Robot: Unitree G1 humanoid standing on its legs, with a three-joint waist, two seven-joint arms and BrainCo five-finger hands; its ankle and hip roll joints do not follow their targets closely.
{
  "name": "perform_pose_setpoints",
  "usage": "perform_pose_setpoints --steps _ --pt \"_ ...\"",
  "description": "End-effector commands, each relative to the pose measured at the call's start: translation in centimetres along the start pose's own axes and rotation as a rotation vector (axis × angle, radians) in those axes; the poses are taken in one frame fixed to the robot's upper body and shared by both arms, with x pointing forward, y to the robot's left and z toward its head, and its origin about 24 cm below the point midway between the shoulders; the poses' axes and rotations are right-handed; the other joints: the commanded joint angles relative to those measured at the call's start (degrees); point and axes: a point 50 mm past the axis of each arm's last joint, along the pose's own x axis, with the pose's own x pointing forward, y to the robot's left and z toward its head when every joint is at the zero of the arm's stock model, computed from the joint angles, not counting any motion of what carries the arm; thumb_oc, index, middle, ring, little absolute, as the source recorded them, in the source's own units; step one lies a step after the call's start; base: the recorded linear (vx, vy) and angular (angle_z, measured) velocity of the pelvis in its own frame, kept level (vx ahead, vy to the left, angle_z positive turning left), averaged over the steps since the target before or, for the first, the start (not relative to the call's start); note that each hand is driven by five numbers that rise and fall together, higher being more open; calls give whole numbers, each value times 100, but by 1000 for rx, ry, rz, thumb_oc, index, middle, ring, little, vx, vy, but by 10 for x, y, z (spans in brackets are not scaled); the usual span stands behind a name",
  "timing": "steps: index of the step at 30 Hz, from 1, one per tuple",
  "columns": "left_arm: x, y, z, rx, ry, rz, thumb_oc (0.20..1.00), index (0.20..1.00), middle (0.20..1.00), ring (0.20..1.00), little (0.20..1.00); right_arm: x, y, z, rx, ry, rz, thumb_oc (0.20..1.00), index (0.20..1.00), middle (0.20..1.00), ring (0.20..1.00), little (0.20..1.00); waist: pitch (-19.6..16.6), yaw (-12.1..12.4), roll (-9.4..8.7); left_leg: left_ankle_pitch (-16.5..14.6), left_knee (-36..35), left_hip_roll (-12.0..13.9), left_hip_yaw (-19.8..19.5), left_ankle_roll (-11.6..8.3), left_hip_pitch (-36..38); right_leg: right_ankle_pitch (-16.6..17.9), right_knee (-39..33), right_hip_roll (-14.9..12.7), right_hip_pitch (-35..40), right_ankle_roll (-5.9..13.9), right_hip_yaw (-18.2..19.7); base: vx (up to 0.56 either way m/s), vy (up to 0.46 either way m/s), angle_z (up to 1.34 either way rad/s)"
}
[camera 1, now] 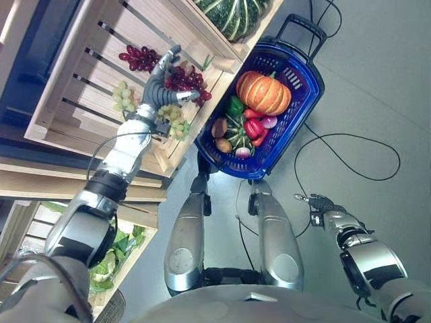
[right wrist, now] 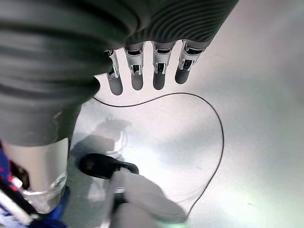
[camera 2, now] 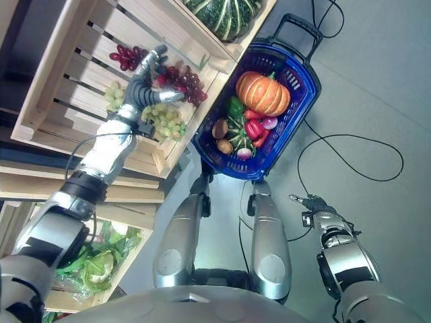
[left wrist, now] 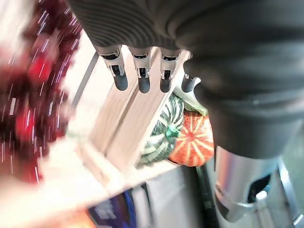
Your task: Pick up fruits and vegetables into the basket
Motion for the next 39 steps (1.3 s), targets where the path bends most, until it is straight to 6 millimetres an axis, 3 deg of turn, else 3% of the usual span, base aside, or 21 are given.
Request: perform_pose_setpoints --steps 1,6,8,12,17,25,39 --pt "17 35 19 210 -94 162 1000 1000 1000 1000 1000 -1 -14 -18 -34 30 -20 1000 1000 1000 1000 1000 -142 -90 -287 -924 1425 -137 106 -4 -661 23 526 -250 -453 350 138 -7 11 5" --pt "25 51 21 512 -109 211 1000 1000 1000 1000 1000 -1 -15 -11 -39 9 -16 1000 1000 1000 1000 1000 -142 -162 -302 -1001 1690 -115 99 -12 -895 -49 753 -227 -687 315 173 -12 8 5" --pt "29 64 18 758 -114 229 1000 1000 1000 1000 1000 -1 -15 -4 -50 -5 -18 1000 1000 1000 1000 1000 -142 -212 -299 -1071 1796 -72 140 -16 -954 -131 878 -194 -771 292 178 -30 30 0" --pt "34 75 14 1035 -98 186 1000 1000 1000 1000 1000 -1 -18 6 -65 -17 -24 1000 1000 1000 1000 1000 -142 -308 -296 -1082 1907 -29 164 -47 -1060 -148 976 -168 -885 268 197 0 0 0" --pt "38 81 8 1242 -47 75 1000 1000 1000 1000 1000 -1 -24 16 -82 -26 -38 1000 1000 1000 1000 1000 -142 -409 -276 -1083 1955 -7 210 -78 -1124 -155 1027 -154 -978 252 234 -18 39 -6" --pt "41 70 -4 1429 -15 -93 1000 1000 1000 1000 1000 -2 -27 33 -99 -53 -46 1000 1000 1000 1000 1000 -142 -544 -276 -1073 2017 21 279 -115 -1240 -144 1078 -107 -1126 235 310 -10 36 -4" --pt "37 63 -24 1460 98 -120 1000 1000 1000 1000 1000 -3 -25 48 -99 -86 -52 1000 1000 1000 1000 1000 -142 -657 -377 -1012 2058 65 278 -137 -1528 -120 1120 20 -1435 236 404 -8 13 -3"
